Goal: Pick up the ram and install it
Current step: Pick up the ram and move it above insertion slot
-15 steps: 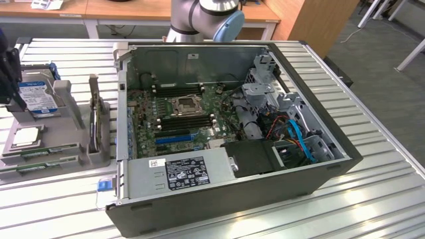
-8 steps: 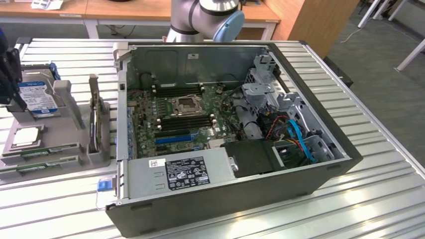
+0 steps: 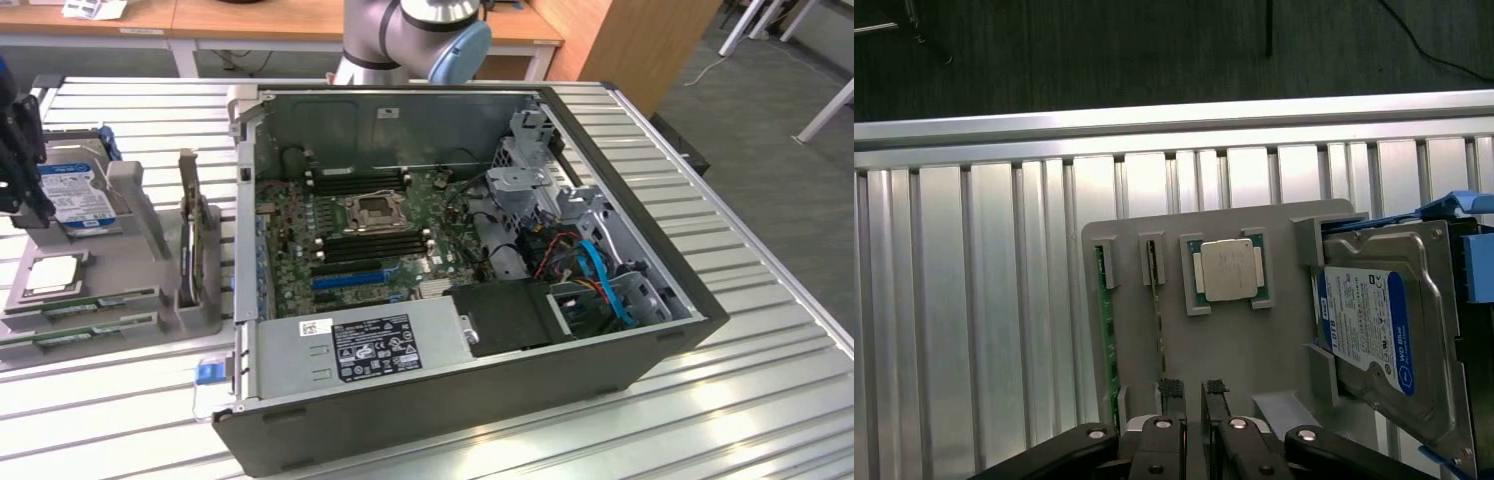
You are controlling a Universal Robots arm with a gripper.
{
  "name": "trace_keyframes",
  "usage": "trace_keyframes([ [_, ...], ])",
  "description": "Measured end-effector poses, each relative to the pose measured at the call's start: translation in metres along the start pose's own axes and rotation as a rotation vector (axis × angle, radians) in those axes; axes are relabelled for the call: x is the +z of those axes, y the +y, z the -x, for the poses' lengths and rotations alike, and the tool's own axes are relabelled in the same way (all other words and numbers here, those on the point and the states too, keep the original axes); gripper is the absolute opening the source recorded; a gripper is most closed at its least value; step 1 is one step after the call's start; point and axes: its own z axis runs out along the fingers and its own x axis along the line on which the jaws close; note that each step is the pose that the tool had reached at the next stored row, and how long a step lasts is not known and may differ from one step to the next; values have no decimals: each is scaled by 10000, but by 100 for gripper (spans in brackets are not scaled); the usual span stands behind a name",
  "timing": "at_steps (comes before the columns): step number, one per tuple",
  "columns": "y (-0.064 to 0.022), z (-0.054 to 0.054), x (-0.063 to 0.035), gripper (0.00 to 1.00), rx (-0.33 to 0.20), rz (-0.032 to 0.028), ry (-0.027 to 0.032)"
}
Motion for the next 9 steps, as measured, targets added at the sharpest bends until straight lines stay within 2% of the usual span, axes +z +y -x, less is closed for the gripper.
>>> trace_keyframes([
  [5,0,0,0,22,0,0,0],
  [6,0,0,0,29,0,0,0],
  [9,0,0,0,29,0,0,0],
])
